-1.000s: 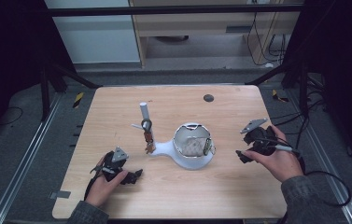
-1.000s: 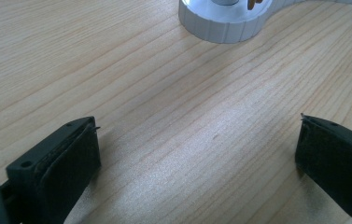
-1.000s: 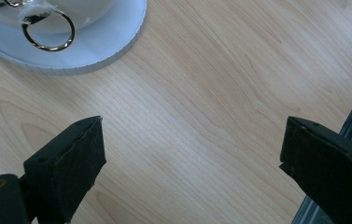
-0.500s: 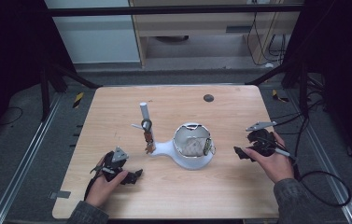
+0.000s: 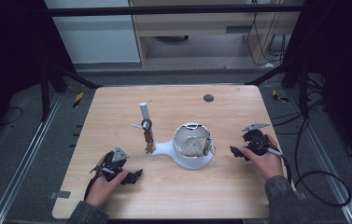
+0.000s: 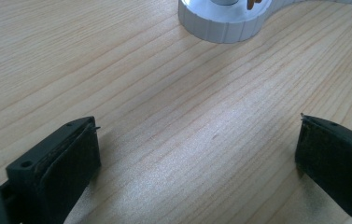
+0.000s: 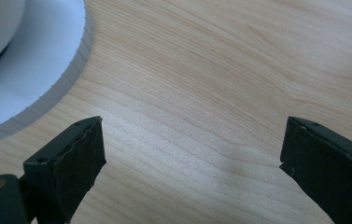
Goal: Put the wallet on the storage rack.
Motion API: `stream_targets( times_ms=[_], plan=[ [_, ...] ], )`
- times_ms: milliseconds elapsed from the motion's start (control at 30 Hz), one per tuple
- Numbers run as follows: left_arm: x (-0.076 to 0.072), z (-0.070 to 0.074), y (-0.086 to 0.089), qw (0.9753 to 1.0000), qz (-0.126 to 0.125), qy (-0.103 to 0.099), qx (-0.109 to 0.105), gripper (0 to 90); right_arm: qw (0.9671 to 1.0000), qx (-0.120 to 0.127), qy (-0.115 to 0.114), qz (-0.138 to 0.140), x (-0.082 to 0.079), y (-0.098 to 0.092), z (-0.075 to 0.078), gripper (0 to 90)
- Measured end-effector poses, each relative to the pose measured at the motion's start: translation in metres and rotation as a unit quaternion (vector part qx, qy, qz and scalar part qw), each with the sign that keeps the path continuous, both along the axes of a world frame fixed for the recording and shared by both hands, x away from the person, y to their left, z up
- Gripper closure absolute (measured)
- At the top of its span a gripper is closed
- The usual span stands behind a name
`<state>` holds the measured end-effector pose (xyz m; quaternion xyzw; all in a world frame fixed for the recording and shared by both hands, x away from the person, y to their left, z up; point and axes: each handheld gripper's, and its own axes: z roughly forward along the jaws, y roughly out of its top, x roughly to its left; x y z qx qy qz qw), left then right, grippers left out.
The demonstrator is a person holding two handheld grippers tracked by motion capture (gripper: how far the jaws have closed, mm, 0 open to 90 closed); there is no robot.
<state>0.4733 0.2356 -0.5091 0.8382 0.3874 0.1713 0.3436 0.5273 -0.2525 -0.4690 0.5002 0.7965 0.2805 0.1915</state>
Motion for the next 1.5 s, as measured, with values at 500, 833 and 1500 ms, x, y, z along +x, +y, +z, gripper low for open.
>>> stream_targets(
  times_ms=[500, 833, 1500],
  plan=[
    [0.000, 0.000, 0.000, 1.0000, 0.000, 0.000, 0.000, 0.0, 0.9993, 0.018, -0.001, -0.034, 0.015, 0.000, -0.024, 6.4],
    [0.000, 0.000, 0.000, 1.0000, 0.000, 0.000, 0.000, 0.0, 0.9992, 0.016, -0.005, -0.037, 0.016, 0.002, -0.034, 5.1],
    [0.000, 0.000, 0.000, 1.0000, 0.000, 0.000, 0.000, 0.0, 0.9965, 0.031, -0.048, -0.061, 0.011, 0.008, -0.043, 0.2]
  ],
)
